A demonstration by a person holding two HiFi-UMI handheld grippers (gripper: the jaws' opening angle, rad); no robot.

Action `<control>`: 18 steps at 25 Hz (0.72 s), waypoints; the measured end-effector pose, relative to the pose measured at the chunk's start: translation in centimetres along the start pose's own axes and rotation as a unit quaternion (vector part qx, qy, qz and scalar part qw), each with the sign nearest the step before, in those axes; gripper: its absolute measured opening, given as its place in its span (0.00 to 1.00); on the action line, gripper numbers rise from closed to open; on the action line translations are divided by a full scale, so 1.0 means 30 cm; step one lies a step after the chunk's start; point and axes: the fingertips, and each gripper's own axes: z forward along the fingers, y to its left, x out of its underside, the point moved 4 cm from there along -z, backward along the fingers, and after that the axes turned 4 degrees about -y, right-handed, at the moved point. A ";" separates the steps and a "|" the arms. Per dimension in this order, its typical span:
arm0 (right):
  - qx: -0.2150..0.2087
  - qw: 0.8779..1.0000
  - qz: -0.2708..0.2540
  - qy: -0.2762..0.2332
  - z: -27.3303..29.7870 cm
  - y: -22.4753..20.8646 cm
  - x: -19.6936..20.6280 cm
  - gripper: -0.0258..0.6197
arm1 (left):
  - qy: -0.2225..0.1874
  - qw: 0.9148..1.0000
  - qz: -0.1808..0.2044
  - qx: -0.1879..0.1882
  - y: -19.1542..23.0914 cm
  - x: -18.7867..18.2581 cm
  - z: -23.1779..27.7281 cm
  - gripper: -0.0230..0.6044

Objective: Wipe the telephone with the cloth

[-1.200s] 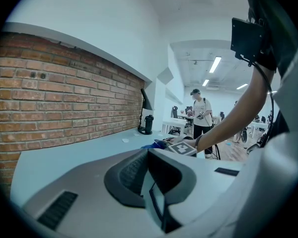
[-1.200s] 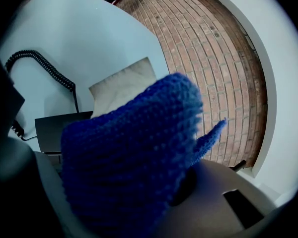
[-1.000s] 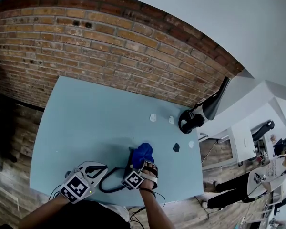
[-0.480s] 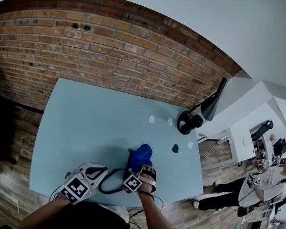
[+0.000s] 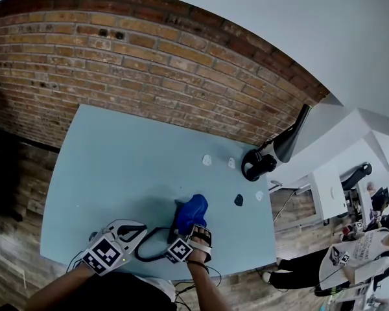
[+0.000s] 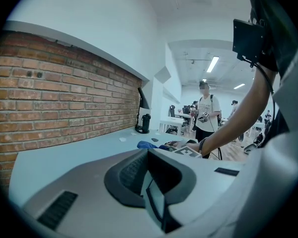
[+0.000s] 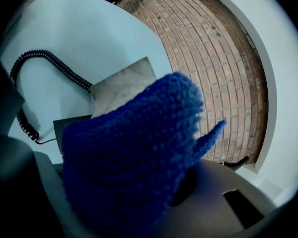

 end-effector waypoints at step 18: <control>-0.014 1.000 -0.011 0.015 -0.047 0.074 0.025 0.13 | 0.006 1.000 -0.006 0.012 -0.016 0.004 0.005 0.02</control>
